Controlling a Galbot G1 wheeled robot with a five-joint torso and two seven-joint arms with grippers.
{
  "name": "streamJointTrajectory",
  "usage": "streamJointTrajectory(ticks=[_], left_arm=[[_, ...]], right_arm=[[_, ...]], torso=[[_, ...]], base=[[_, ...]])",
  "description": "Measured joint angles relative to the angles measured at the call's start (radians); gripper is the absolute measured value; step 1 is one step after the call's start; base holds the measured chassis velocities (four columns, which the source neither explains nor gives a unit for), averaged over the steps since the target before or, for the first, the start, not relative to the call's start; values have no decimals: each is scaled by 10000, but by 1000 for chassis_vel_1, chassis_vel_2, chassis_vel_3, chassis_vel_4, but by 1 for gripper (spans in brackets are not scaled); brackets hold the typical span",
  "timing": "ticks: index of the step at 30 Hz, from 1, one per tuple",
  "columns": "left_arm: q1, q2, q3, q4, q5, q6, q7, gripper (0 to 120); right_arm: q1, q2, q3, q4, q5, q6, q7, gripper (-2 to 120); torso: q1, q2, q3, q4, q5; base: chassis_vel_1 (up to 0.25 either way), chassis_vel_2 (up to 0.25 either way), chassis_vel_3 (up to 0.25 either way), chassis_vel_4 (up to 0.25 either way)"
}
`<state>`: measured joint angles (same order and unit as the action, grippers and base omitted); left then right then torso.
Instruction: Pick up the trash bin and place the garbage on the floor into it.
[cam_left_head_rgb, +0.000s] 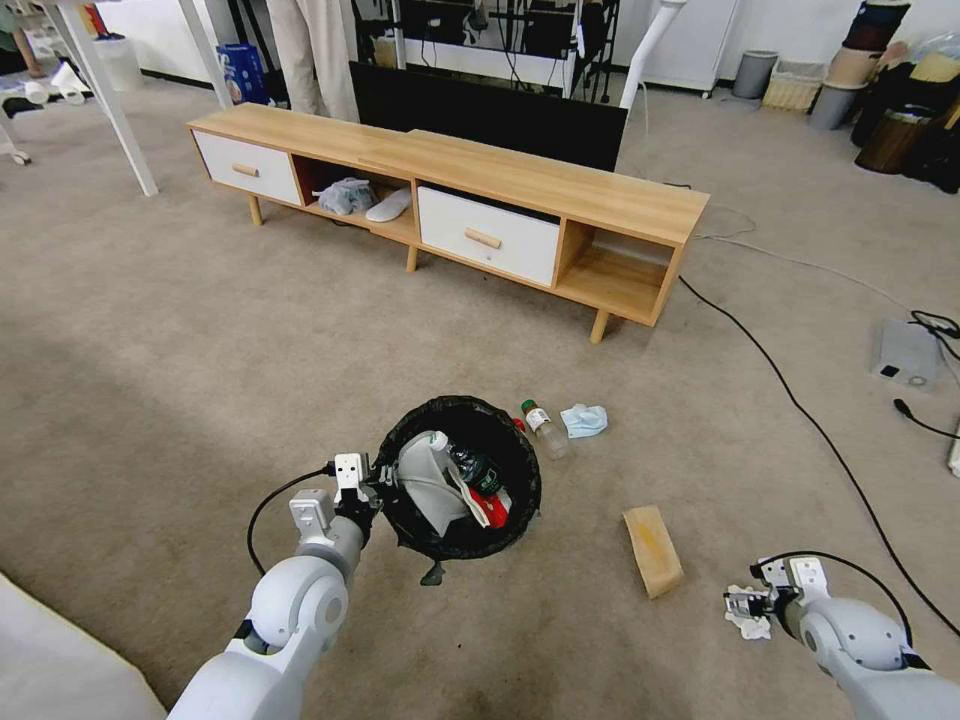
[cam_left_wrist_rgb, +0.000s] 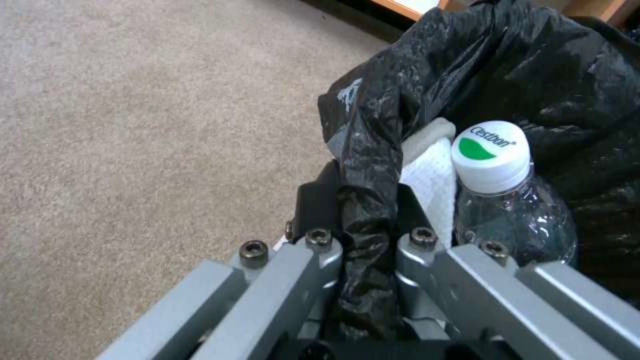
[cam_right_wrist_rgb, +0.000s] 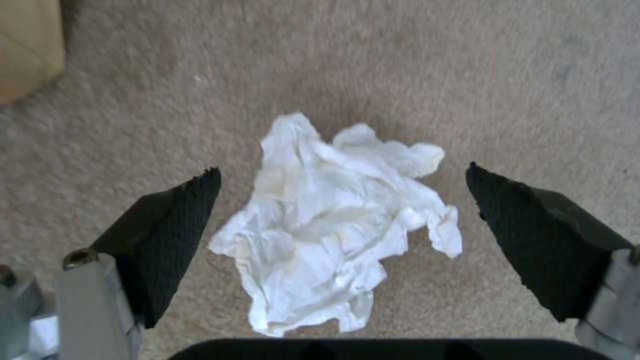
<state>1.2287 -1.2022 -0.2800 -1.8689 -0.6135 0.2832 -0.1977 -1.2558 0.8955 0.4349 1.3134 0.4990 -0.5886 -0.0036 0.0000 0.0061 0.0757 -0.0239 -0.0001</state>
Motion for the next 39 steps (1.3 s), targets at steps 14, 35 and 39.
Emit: streamJointTrajectory(ticks=[14,35,39], left_arm=[[-18,0,23,19,-11,-4,4,4],[-13,-72,57,107,51,-88,24,4],[-23,-88,57,165,60,-93,37,4]], right_arm=[[142,228,-77,-444,-279,378,-66,90],[206,352,-72,-656,-415,844,-31,14],[196,338,-73,-645,-422,913,-30,1]], torso=[[0,1,0,0,1],[0,0,0,0,1],[0,1,0,0,0]], base=[[0,0,0,0],[0,0,0,0],[0,0,0,0]])
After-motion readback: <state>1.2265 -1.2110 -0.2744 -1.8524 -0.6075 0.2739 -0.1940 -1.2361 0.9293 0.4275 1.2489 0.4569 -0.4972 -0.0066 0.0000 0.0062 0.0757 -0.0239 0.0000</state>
